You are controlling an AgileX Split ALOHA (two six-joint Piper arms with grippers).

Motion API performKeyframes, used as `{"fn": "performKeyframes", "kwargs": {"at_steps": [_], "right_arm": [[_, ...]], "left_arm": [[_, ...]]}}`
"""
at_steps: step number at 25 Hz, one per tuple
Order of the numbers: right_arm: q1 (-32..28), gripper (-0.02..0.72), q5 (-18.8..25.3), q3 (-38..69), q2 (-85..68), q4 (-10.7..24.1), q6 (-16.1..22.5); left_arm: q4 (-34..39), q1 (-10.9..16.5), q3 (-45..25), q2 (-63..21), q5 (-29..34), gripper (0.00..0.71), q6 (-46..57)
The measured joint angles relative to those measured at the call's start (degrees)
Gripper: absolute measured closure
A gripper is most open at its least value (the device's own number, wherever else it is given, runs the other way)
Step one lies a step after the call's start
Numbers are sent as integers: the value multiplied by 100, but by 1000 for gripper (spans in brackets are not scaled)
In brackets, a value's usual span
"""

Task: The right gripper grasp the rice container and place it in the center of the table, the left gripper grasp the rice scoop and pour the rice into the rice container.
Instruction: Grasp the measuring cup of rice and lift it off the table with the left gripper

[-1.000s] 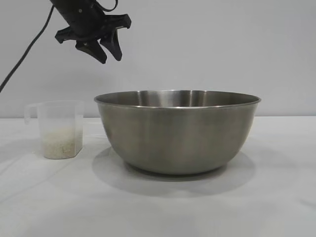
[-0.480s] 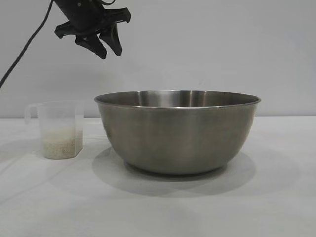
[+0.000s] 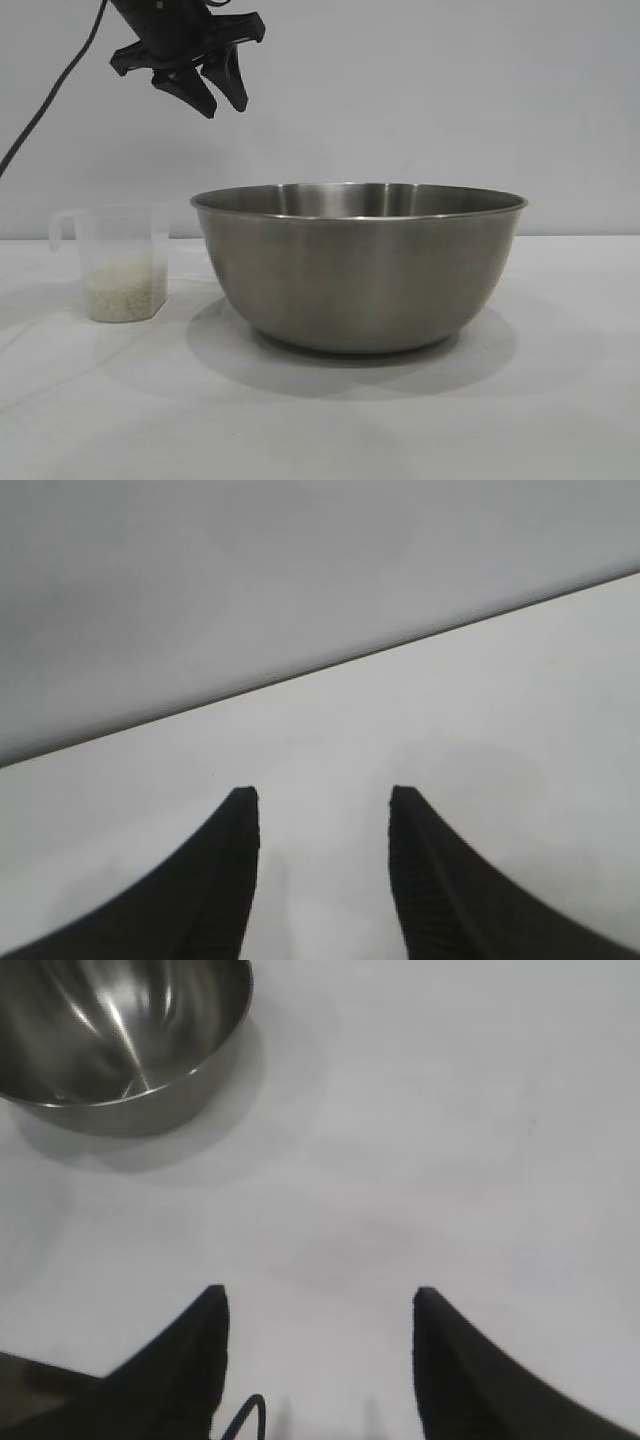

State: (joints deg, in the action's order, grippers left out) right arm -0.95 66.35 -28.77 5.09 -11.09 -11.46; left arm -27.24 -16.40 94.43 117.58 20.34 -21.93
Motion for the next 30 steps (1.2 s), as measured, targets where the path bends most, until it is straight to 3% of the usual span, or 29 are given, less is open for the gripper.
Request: {"fn": "performKeyframes", "kwargs": {"at_steps": [10, 11, 14, 15, 20, 30], "right_arm": [[-201, 309, -54, 75, -605, 57, 236], [-201, 360, -54, 75, -605, 71, 295], [-189, 430, -77, 75, -605, 528, 1247], [-191, 423, -85, 75, -605, 703, 1408], [-15, 423, -85, 75, -605, 397, 917], [324, 423, -85, 75, -605, 335, 794]], "left_arm": [[0, 0, 0, -51, 21, 449, 0], [0, 0, 0, -51, 21, 449, 0], [0, 0, 0, -51, 21, 449, 0], [0, 0, 0, -51, 34, 449, 0], [0, 0, 0, -51, 40, 449, 0], [153, 0, 0, -201, 67, 449, -10]]}}
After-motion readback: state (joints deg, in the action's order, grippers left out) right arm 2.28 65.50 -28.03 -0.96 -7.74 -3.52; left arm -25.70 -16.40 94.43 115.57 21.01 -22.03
